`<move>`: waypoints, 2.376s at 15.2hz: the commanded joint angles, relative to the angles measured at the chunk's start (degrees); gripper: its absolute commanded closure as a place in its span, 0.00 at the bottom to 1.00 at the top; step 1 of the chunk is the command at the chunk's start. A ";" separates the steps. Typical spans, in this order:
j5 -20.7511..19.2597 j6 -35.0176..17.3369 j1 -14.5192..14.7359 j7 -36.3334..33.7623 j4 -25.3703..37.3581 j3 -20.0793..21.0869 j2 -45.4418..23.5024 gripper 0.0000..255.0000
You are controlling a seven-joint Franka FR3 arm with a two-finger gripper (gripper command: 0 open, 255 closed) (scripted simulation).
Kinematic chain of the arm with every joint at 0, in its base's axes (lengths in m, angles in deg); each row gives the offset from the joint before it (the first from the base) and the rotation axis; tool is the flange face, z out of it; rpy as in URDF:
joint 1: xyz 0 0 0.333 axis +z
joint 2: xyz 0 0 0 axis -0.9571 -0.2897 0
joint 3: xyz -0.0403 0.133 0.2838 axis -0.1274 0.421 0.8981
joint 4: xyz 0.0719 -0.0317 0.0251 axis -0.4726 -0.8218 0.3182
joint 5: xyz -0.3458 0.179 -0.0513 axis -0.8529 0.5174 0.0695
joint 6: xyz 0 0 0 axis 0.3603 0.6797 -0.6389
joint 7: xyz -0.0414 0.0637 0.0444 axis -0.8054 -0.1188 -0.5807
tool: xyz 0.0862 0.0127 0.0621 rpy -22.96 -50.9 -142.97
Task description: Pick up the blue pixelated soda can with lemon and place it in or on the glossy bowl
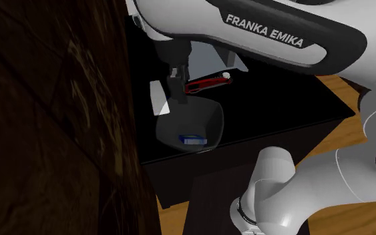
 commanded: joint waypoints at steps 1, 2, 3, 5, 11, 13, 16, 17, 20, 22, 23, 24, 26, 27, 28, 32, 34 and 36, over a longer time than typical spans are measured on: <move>-1.93 -2.10 -0.32 -5.06 -5.34 3.31 1.49 0.00; -2.82 -3.13 -0.50 -7.40 -7.66 4.77 1.73 0.00; -3.68 -4.11 -0.62 -9.76 -9.87 6.14 1.83 0.00; -5.31 -5.94 -0.88 -14.48 -14.02 8.76 1.64 0.00; -7.57 -9.98 -1.35 -20.57 -21.74 11.25 1.77 0.00; -7.81 -11.24 -1.44 -20.58 -23.67 10.86 2.49 0.00; -8.16 -12.87 -1.54 -20.59 -26.09 10.34 3.37 0.00; -8.16 -12.87 -1.54 -20.60 -26.09 10.33 3.37 0.00; -8.17 -12.87 -1.52 -20.60 -26.09 10.32 3.37 0.00; -8.17 -12.87 -1.52 -20.60 -26.09 10.32 3.37 0.00; -8.17 -12.87 -1.52 -20.60 -26.09 10.32 3.37 0.00; -8.17 -12.72 -1.53 -20.54 -25.97 10.32 3.41 1.00; -8.11 -12.64 -1.49 -20.60 -26.25 10.38 3.74 1.00; -8.16 -12.49 -1.52 -20.48 -25.97 10.34 3.65 1.00; -8.05 -12.48 -1.47 -20.64 -25.68 10.47 3.32 1.00; -8.13 -12.39 -1.51 -20.50 -25.88 10.37 3.64 1.00; -8.09 -12.21 -1.81 -20.26 -25.31 10.58 3.33 1.00; -8.08 -10.82 -1.97 -19.76 -23.70 10.76 3.20 1.00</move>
